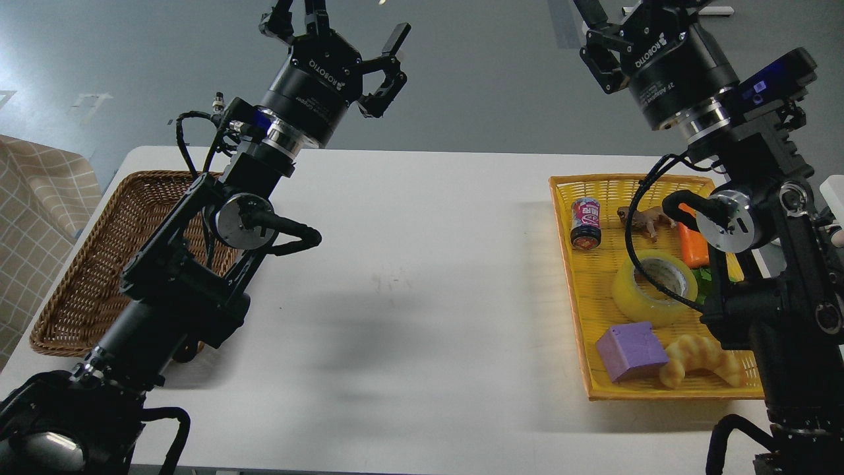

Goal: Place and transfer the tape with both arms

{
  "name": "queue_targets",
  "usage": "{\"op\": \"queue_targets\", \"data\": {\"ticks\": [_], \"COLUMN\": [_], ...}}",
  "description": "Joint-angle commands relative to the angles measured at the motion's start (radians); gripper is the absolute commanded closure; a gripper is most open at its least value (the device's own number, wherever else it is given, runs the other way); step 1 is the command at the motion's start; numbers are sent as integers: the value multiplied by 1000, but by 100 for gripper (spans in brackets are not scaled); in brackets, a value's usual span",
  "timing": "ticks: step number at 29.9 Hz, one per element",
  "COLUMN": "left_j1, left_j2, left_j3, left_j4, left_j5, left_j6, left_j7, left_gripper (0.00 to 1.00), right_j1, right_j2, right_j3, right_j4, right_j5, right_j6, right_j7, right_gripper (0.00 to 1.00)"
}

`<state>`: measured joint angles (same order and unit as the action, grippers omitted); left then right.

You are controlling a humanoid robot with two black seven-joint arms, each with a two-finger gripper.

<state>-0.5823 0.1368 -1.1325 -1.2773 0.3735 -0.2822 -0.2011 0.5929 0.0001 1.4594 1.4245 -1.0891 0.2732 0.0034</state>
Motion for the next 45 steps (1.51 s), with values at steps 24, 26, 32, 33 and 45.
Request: {"op": "queue_targets", "data": {"ticks": [24,26,32,33,45], "left_j1": [36,32,41,42,64], "left_j2": [4,6,14,14,9], "left_j3": [-27,-27,-27,-27,-47], "left_j4": [25,35,36,36,30], "left_j5": [15,15,30,30,100], "left_j6": [29,31,21,21,23], "left_j7": [-4,-4,3,3,-4], "left_gripper": [2,2,2,2,2], "right_j1": [-62,-67,-71,-71,-67], "right_j2": [0,0,0,0,0], "right_j3": [-11,-8,-7,-7,-7], "right_j4": [4,4,5,4,48], "right_j5": [8,8,9,9,12], "right_j6": [-11,-11,-11,-11,-5], "right_j7": [7,9,10,10,27], "right_gripper": [0,0,0,0,0]}}
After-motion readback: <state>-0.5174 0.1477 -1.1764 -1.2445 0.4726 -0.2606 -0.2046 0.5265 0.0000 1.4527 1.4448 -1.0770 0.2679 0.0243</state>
